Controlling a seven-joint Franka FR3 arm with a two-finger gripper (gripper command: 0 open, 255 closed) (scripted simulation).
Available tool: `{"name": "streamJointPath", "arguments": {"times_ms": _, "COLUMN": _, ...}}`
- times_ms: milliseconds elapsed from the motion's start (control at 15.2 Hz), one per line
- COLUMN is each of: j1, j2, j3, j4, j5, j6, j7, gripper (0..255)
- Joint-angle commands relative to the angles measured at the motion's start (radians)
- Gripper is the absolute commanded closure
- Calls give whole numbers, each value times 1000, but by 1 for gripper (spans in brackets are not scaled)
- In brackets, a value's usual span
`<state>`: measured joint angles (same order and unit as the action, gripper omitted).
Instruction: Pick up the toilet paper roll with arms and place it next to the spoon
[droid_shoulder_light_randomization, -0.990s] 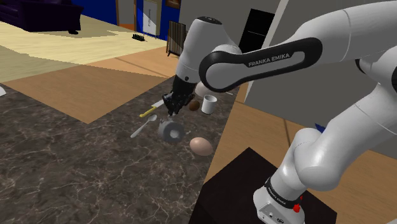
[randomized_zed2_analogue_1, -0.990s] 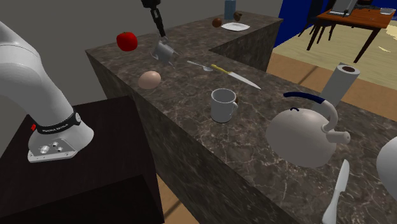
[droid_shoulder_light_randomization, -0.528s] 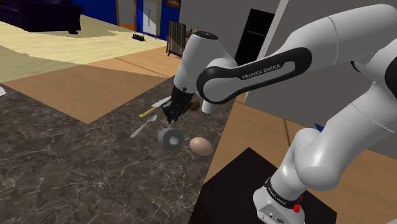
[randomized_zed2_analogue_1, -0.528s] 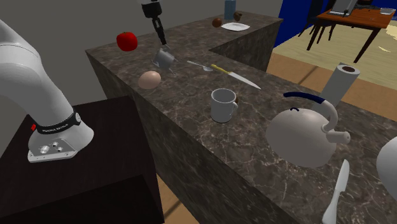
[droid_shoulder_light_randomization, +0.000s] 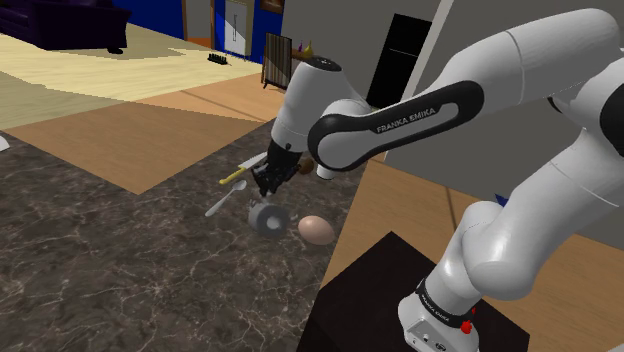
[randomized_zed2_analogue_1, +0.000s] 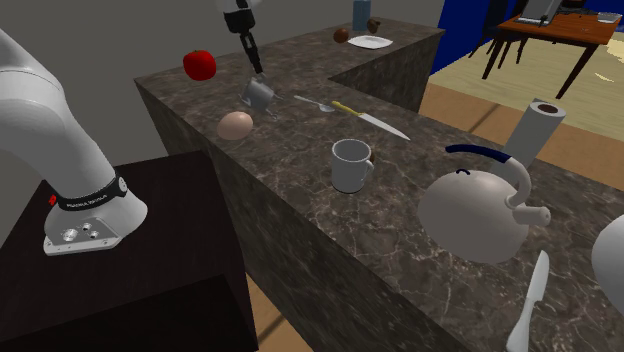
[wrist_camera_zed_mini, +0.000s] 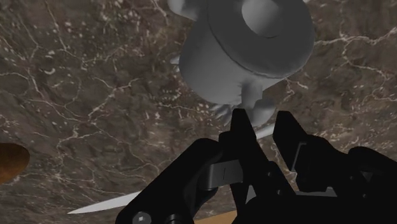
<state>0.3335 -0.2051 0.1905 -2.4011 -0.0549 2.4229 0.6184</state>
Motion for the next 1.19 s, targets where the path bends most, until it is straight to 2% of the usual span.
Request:
{"name": "streamJointPath", "arguments": {"times_ms": 0, "j1": -4, "j2": 7, "j3": -3, "j4": -9, "j5": -2, "j6": -3, "j7": 0, "gripper": 255}}
{"name": "streamJointPath", "arguments": {"times_ms": 132, "j1": -4, "j2": 7, "j3": -2, "j4": -9, "j5": -2, "j6": -3, "j7": 0, "gripper": 255}}
{"name": "streamJointPath", "arguments": {"times_ms": 198, "j1": -5, "j2": 15, "j3": -3, "j4": -3, "j5": -3, "j6": -1, "j7": 0, "gripper": 0}}
{"name": "streamJointPath", "arguments": {"times_ms": 528, "j1": -4, "j2": 7, "j3": -2, "j4": -9, "j5": -2, "j6": -3, "j7": 0, "gripper": 0}}
{"name": "streamJointPath", "arguments": {"times_ms": 792, "j1": 6, "j2": -82, "j3": -8, "j4": 35, "j5": 24, "j6": -134, "j7": -18, "gripper": 0}}
{"name": "streamJointPath", "arguments": {"times_ms": 1122, "j1": 6, "j2": -82, "j3": -8, "j4": 35, "j5": 24, "j6": -134, "j7": -18, "gripper": 0}}
